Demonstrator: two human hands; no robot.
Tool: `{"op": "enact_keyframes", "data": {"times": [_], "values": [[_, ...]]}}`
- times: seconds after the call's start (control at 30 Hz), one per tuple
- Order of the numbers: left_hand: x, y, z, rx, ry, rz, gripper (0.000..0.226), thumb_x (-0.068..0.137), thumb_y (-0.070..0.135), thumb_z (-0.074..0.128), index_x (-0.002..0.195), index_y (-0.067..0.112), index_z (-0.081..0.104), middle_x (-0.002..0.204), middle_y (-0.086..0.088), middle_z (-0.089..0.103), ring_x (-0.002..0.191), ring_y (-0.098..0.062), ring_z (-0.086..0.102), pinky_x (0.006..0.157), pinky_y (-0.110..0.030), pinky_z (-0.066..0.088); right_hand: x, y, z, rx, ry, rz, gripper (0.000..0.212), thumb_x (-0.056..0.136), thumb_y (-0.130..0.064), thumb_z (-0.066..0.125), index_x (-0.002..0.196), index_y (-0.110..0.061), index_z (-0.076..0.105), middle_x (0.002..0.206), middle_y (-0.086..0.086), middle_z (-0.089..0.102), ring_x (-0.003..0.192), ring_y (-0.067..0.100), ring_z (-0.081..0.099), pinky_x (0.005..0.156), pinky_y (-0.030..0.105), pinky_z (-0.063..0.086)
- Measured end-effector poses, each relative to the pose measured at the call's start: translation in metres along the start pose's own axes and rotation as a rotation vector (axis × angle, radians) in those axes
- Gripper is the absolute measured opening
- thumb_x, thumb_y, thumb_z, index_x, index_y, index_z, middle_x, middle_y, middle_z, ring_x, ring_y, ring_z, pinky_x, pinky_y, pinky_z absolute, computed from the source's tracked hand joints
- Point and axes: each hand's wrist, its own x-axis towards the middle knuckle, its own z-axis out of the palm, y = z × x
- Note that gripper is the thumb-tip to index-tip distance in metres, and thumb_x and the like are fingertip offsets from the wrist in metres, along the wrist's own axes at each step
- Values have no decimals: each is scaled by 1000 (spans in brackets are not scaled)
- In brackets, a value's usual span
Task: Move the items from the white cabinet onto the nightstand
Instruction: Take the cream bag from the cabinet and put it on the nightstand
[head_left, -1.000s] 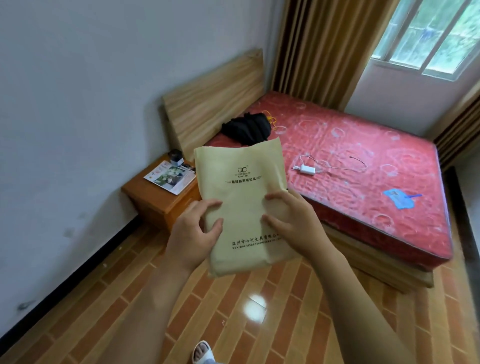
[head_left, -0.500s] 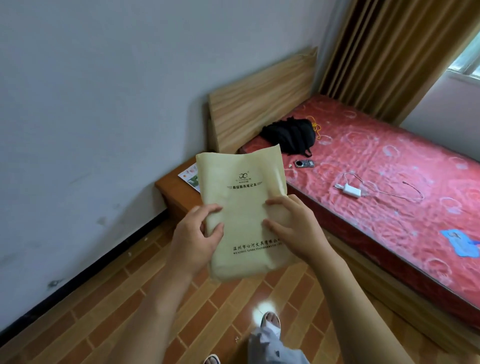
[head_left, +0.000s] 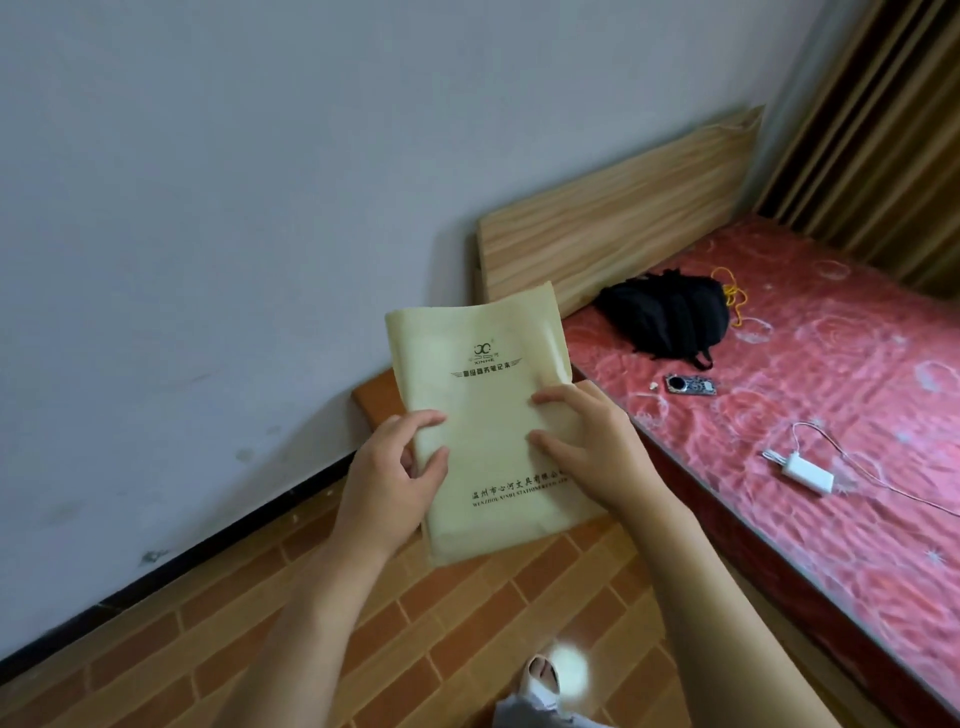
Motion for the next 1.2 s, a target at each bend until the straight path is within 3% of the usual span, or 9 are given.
{"op": "enact_keyframes", "data": {"times": [0.17,0.4,0.8,1.0,1.17,1.2], "values": [[36,2,34,55,22,-36,38,87,13,78,120,30,69,79,20,51,64,-15,46,62,-16,37,53,35,-14,12,-71,-35,34,86,-33,76,117,-39,65,109,-19,53,97,2,57,86,38,53],[71,-17,49,95,22,-120,38,88,13,77,121,30,70,71,10,48,63,-17,49,61,-15,39,114,60,-2,17,-173,-42,35,85,-32,78,117,-41,66,111,-19,55,99,3,59,88,38,53],[192,-103,56,10,-32,-184,37,89,16,76,121,33,68,72,8,48,62,-17,50,57,-19,39,251,67,45,-83,-255,-4,38,86,-35,75,120,-45,64,112,-23,52,100,1,59,87,40,56],[266,-149,66,-37,-106,-210,37,90,15,75,122,32,68,77,17,49,61,-13,49,59,-12,36,320,71,66,-138,-223,69,37,88,-34,75,120,-46,63,111,-26,51,97,-1,58,84,38,56],[287,-196,76,-59,-187,-291,37,93,23,72,125,38,63,91,16,59,66,-15,58,61,-28,53,350,87,99,-167,-283,103,36,88,-35,72,122,-43,61,111,-21,51,94,1,59,82,38,56],[287,-203,78,-60,-184,-308,36,93,23,72,124,39,62,91,16,59,66,-13,58,59,-25,51,355,92,106,-169,-306,115,36,89,-36,72,122,-44,61,111,-20,51,93,1,60,82,38,56]]}}
